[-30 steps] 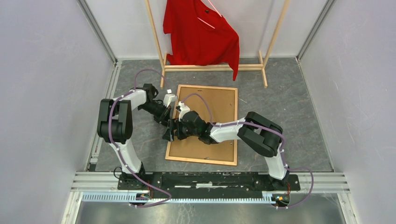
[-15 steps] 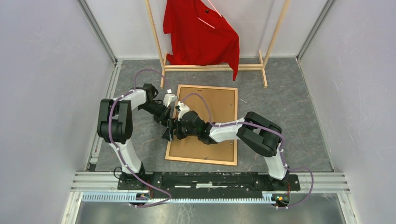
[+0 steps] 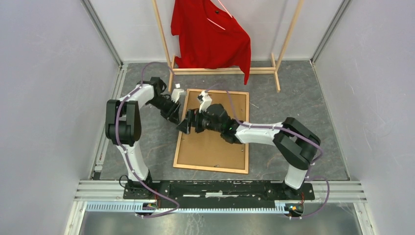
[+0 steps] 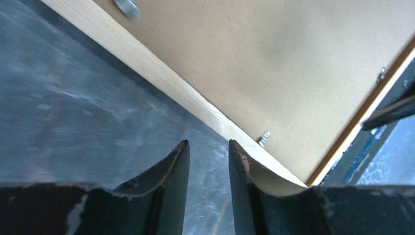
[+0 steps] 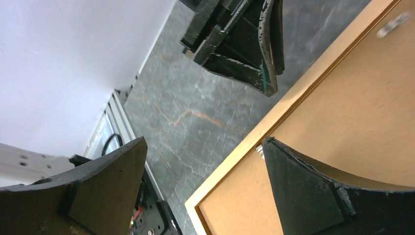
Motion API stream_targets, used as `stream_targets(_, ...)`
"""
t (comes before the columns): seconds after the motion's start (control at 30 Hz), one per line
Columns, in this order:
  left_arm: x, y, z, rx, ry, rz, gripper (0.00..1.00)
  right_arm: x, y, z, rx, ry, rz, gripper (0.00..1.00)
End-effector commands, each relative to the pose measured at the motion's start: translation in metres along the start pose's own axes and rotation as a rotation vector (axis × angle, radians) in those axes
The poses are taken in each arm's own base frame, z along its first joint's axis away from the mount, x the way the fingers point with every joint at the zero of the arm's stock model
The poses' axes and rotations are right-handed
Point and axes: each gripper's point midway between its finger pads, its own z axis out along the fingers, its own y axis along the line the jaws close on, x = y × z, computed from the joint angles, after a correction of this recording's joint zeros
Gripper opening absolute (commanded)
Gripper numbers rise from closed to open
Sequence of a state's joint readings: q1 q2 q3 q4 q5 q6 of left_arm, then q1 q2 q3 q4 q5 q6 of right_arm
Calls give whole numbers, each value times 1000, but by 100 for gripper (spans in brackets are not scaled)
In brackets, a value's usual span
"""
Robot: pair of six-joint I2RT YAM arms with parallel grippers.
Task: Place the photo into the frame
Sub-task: Install the photo frame at the center of the board.
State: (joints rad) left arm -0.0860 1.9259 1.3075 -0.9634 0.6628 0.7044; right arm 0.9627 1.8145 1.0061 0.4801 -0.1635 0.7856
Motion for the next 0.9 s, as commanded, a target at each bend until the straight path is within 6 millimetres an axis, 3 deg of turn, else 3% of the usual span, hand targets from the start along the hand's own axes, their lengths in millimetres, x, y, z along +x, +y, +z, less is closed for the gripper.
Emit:
stream_targets(0.0, -40, 20, -8, -16, -69, 17, 43, -42, -4, -15, -4, -91, -42, 97)
stream_targets(0.2, -72, 41, -1, 4, -119, -48, 42, -59, -42, -13, 71, -94, -69, 98)
stream_targets(0.33, -81, 47, 5, 24, -134, -68, 38, -63, -60, 3, 83, -70, -66, 98)
stream_targets(0.63, -73, 53, 17, 47, -112, -90, 22, -64, -76, 46, 68, -32, -57, 97)
stream_targets(0.87, -61, 49, 23, 64, -92, -101, 21, -61, -88, 67, 66, -12, -43, 97)
